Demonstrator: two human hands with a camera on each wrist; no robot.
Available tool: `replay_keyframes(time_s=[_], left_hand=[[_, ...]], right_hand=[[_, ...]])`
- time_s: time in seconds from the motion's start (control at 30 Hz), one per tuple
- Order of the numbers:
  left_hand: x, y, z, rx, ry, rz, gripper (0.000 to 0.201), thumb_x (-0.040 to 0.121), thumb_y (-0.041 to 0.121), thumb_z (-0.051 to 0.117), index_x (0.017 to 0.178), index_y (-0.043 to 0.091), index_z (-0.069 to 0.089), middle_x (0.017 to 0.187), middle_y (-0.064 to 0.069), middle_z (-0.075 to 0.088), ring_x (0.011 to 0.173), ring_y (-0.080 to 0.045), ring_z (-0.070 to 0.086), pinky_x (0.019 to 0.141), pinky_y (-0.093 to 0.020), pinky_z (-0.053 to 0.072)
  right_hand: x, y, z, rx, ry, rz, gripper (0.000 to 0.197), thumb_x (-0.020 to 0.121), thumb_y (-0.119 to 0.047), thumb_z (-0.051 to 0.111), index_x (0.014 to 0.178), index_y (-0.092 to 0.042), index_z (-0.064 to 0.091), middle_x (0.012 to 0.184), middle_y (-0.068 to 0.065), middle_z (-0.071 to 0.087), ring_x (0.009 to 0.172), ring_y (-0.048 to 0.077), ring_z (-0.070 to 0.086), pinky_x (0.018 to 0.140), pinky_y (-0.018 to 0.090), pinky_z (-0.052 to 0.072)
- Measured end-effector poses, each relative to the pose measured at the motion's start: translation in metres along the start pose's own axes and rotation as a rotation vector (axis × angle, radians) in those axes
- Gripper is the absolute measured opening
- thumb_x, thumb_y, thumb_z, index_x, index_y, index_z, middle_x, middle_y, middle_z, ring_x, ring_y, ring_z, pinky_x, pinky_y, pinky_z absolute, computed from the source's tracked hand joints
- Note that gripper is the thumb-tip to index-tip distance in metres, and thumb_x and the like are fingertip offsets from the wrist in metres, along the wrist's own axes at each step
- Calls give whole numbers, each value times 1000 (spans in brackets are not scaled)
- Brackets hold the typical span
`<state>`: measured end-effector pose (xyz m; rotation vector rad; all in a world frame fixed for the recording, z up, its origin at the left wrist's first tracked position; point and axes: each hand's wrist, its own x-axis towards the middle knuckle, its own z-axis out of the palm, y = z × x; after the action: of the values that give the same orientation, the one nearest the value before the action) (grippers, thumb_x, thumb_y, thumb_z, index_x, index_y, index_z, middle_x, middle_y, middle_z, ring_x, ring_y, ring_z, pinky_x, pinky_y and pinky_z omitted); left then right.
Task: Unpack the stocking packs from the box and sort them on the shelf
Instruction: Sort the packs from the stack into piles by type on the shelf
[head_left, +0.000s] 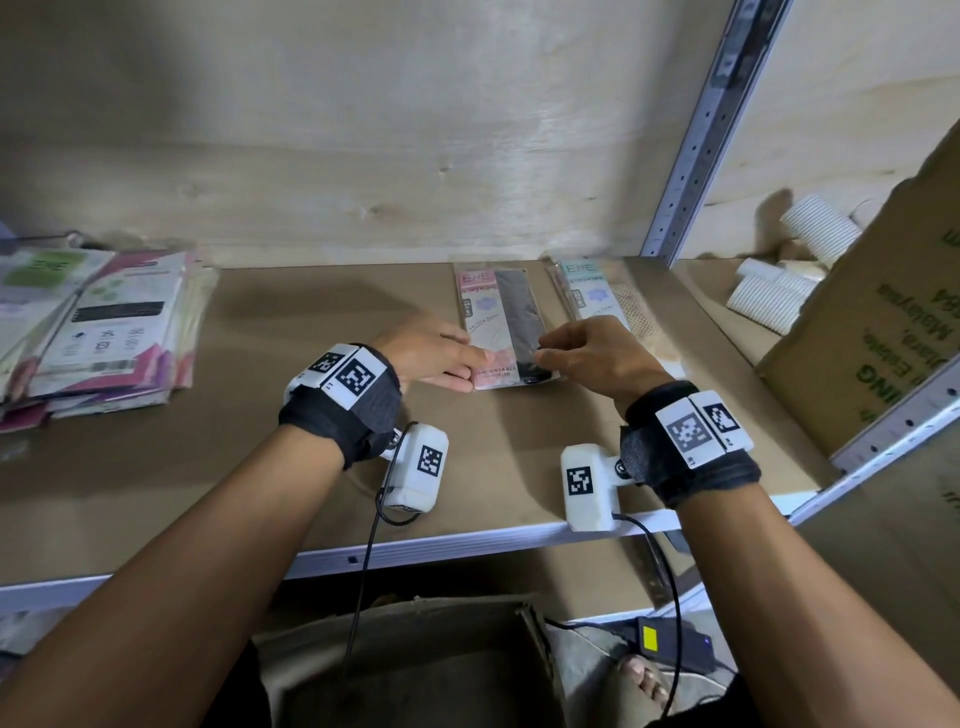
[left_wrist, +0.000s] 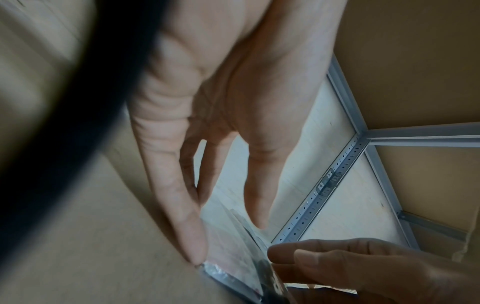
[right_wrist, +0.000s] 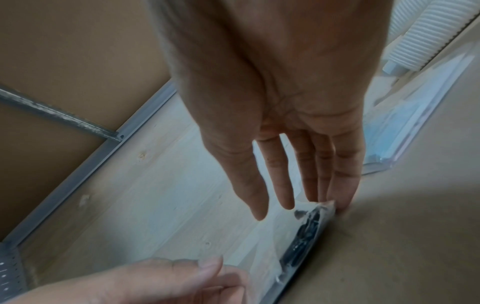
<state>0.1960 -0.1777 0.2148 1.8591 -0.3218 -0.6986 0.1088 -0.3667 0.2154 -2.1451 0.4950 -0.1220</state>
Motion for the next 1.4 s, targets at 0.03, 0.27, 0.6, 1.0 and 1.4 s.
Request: replay_keyframes(time_s=[0.03,0.27,0.6,1.0,1.4], left_hand=[[1,0,1,-2,-2,2,59,84,9,77,135,-6,53,113,-20,70,94,-23,71,82,-34,62],[6,-1,5,-37,13,14,57,85,8,76,134,-5,53,116,-21,68,92,-22,69,77,-32,62],[-1,-5,-5,-50,24,50,56,84,13,78,132,-4,55,112,-17,68,94,-23,70,69,-26,62],[-88,-32,-153,34,375,75,10,86,24,76,89,18,70,101,-9,72,85,-20,73,67,-23,62],[-161,-84,-276,31,766,37,14,90,19,70,79,10,69,78,-10,72,59,-21,62,66,-31,55]], right_hand=[[0,0,0,-3,0,-1,33,84,-23,76,113,-7,71,109,8,71,106,22,65,100,39,51],[2,0,-2,-27,17,-1,33,84,-24,76,114,-9,72,110,6,71,106,19,64,98,33,51],[3,-16,-1,-115,78,-42,28,86,-26,72,112,-15,73,121,3,67,112,16,59,85,22,40],[-14,-108,111,132,-162,-211,9,93,-5,61,96,0,68,79,14,71,68,25,64,68,39,58],[2,-220,262,-13,-450,-115,43,92,-34,67,105,7,63,93,19,72,64,26,64,74,46,62]])
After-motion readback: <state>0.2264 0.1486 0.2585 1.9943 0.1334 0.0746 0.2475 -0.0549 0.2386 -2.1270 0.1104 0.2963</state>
